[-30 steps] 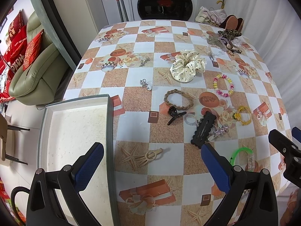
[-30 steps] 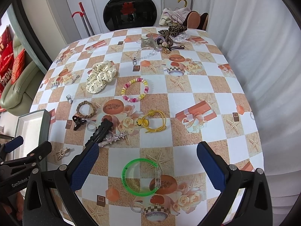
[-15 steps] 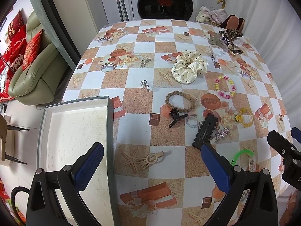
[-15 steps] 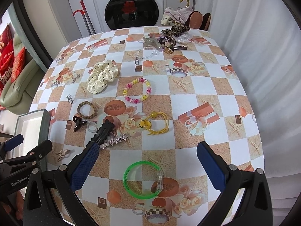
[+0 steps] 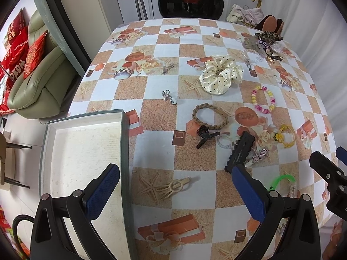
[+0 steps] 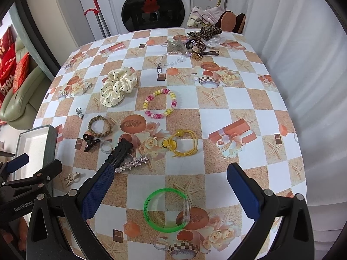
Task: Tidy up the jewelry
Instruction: 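Grasp the black claw clip with the left gripper while the right grasps the yellow hair tie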
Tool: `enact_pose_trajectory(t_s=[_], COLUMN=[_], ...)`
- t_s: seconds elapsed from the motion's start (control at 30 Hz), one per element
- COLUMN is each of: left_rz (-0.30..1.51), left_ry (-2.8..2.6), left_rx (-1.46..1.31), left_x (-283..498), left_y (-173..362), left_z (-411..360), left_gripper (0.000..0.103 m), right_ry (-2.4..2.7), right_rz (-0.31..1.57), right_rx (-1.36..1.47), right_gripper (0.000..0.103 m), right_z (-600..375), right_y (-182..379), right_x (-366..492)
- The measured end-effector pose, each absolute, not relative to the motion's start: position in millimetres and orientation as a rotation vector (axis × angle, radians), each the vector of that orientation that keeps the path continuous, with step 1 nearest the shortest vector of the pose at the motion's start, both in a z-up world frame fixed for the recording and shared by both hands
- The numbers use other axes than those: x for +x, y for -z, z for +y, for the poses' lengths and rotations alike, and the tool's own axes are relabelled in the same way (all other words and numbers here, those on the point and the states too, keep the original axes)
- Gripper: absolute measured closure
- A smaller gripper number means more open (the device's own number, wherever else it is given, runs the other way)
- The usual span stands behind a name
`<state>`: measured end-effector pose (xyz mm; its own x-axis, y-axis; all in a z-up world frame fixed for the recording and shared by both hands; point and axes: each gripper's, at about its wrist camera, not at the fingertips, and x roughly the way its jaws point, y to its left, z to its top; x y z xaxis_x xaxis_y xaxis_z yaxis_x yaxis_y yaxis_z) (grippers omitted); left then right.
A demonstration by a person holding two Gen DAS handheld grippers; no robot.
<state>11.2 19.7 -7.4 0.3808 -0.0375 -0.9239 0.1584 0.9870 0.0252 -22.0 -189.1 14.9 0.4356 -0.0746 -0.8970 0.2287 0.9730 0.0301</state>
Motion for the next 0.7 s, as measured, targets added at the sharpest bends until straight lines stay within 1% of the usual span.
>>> enact_pose_trajectory(t_s=[0.7], left_rz=[1.230], left_ry=[0.136], left_rx=[0.107], left_x=[50], left_y=[29], left_z=[16], left_gripper=[0.000], right_ry=[0.195], right_rz=[1.197], right_rx=[0.145], right_gripper=[0.000], right_z=[-202], right_y=[11], right_x=[-1])
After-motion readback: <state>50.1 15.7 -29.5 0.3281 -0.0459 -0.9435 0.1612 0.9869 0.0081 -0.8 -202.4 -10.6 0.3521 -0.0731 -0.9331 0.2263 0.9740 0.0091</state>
